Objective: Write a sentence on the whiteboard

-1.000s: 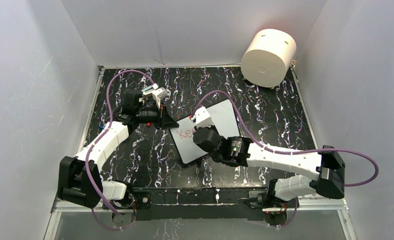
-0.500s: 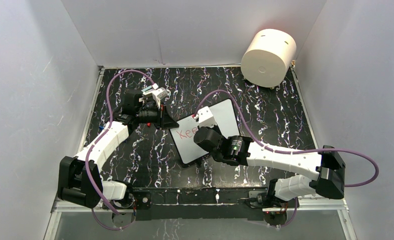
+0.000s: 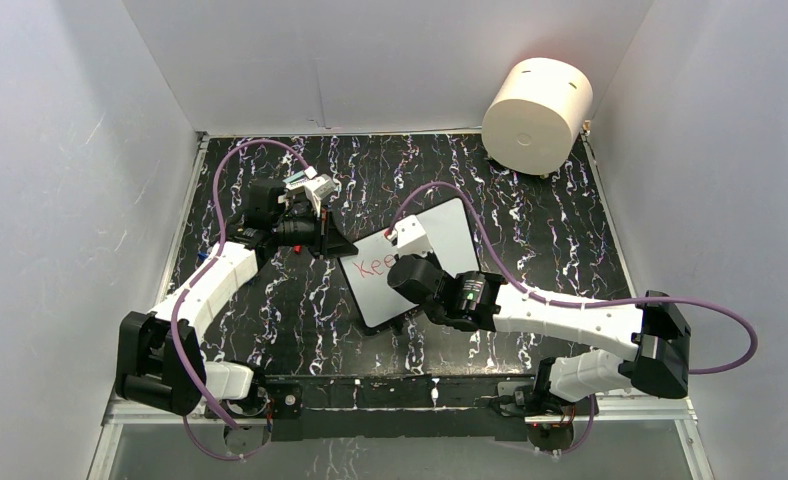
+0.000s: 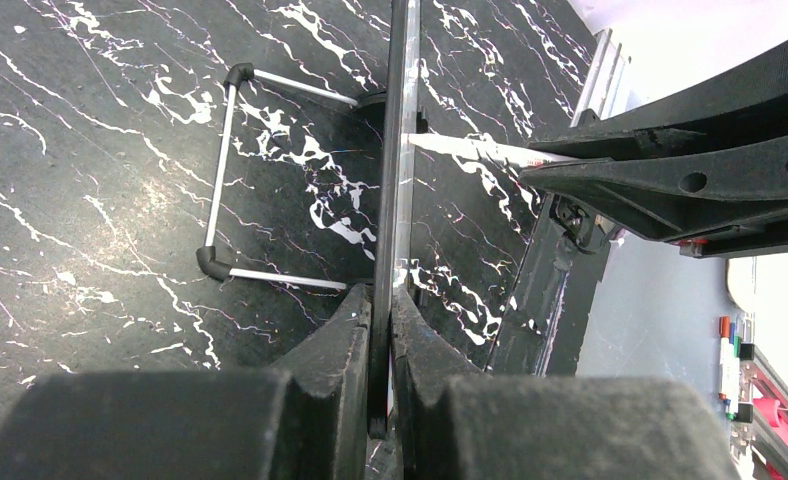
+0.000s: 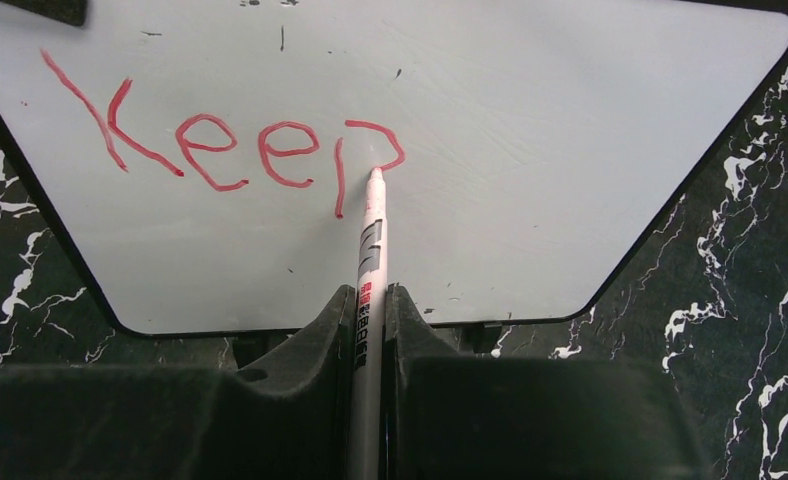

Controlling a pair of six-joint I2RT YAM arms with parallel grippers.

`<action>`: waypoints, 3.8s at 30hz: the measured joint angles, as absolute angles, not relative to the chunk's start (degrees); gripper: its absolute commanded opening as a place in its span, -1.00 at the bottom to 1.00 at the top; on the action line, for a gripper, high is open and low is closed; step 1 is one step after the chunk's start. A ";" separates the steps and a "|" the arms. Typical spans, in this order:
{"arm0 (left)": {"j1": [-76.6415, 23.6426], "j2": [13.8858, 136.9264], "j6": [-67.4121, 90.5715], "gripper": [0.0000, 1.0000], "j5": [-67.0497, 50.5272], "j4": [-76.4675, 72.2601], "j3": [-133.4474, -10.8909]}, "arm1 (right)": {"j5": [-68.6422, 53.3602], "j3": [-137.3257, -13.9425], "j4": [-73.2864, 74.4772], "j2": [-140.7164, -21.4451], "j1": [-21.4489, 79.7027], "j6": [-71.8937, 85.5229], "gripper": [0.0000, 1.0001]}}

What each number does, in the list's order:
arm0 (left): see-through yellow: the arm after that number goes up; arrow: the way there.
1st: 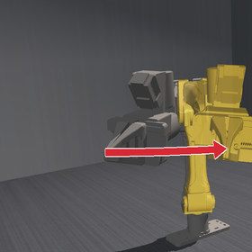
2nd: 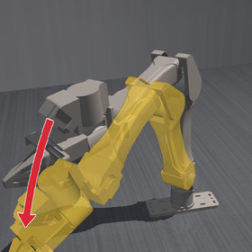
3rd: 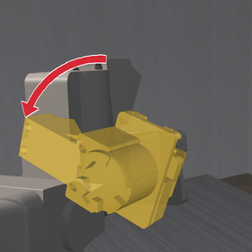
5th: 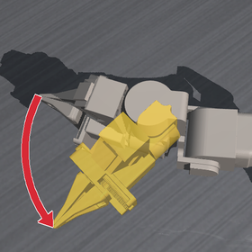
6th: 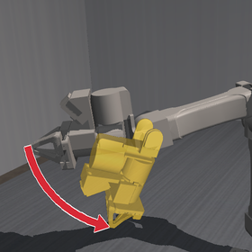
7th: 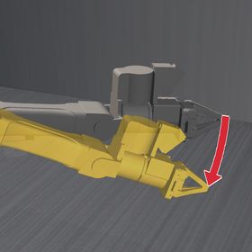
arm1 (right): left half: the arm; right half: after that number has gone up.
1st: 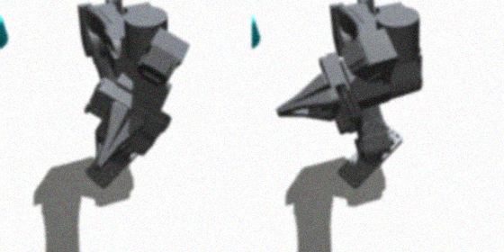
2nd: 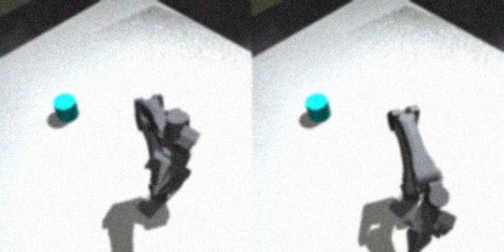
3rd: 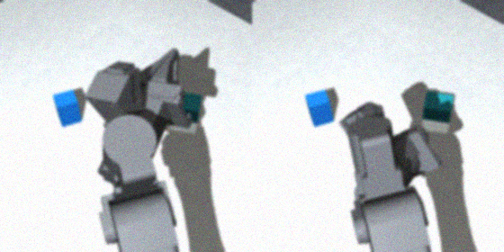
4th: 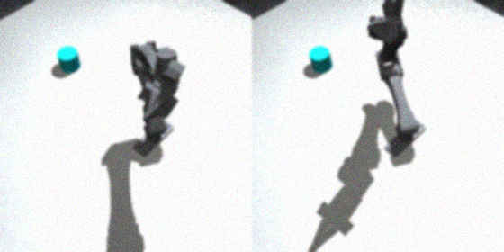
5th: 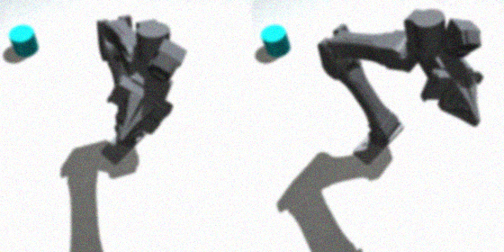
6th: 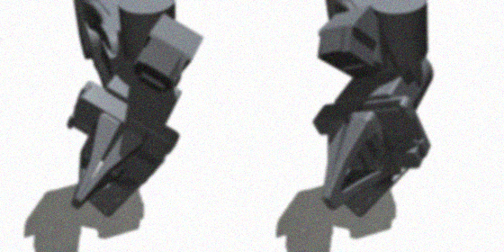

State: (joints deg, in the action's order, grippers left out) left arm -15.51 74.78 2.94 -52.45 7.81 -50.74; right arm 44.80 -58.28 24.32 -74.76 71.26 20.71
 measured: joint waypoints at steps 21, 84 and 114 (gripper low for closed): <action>-15.66 74.87 3.07 -1.00 -51.83 8.21 -50.74 | 41.10 -58.28 22.04 -74.96 71.26 18.83 -1.00; -15.99 75.42 2.37 -1.00 -51.22 10.74 -52.14 | 38.15 -48.62 14.81 -66.48 75.00 12.01 -1.00; -15.99 75.40 2.35 -1.00 -51.22 10.74 -52.14 | 37.91 -50.09 12.95 -70.30 78.91 14.72 -1.00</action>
State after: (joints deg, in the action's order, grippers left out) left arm -15.99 75.40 2.35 -51.22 10.74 -52.14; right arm 37.91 -50.09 12.95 -70.30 78.91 14.72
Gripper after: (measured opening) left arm 0.062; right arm 0.197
